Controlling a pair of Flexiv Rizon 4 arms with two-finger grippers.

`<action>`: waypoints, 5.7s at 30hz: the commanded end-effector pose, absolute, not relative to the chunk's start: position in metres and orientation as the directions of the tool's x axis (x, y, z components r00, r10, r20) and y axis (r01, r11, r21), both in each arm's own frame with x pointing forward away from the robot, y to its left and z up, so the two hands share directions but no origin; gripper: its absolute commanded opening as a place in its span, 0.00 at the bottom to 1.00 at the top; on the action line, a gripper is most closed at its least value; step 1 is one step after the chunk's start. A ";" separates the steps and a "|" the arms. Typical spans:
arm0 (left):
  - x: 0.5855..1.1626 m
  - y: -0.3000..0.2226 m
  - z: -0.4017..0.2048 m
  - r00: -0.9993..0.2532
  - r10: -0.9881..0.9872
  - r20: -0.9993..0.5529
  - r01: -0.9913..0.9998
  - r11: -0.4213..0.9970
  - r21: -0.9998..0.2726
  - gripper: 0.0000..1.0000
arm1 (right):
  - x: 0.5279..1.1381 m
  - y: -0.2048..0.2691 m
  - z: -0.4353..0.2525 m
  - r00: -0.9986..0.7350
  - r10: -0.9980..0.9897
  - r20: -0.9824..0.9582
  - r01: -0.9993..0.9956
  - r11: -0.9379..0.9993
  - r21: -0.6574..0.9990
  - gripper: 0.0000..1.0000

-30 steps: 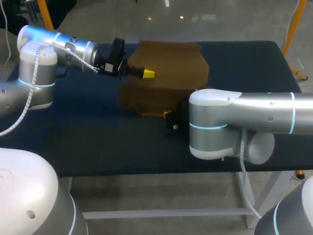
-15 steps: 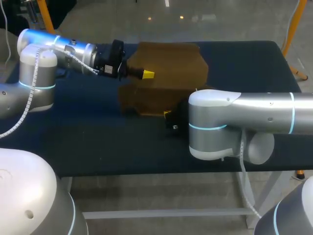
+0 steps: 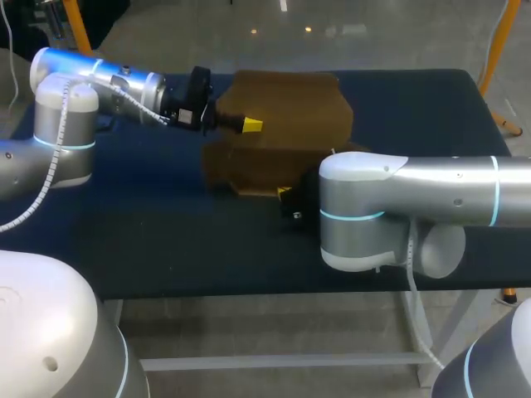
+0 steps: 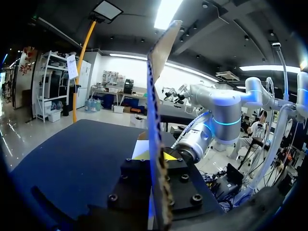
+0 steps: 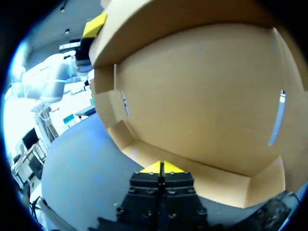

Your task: Assemble the packaging by folding the flat box into shape, placing the metal phone stand inside, and closing the box properly

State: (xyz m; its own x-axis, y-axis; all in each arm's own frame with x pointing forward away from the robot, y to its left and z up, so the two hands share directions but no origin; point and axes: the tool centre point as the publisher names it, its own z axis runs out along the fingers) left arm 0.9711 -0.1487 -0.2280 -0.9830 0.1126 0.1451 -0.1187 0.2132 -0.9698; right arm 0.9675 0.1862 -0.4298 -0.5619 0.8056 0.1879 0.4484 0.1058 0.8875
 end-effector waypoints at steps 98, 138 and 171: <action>0.966 -0.146 -0.231 -0.984 0.122 0.128 -0.102 0.204 -0.974 0.00 | 0.829 0.085 -0.342 -0.814 0.572 0.102 0.322 0.299 0.898 0.39; 0.966 -0.146 -0.231 -0.984 0.122 0.128 -0.102 0.204 -0.974 0.00 | 0.931 -0.016 -0.361 -0.815 0.574 -0.074 0.214 0.418 0.883 1.00; 0.966 -0.146 -0.231 -0.984 0.122 0.128 -0.102 0.204 -0.974 0.00 | 0.987 0.031 -0.379 -0.847 0.527 -0.075 0.185 0.423 0.887 0.28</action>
State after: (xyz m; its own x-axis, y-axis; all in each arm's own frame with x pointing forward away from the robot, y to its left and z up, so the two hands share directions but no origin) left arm 0.9658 -0.1463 -0.2292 -0.9845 0.1196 0.1286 -0.1023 0.2047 -0.9735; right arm 0.9878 0.0306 -0.3773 -0.8482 0.5245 -0.0737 0.1864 0.4258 0.8854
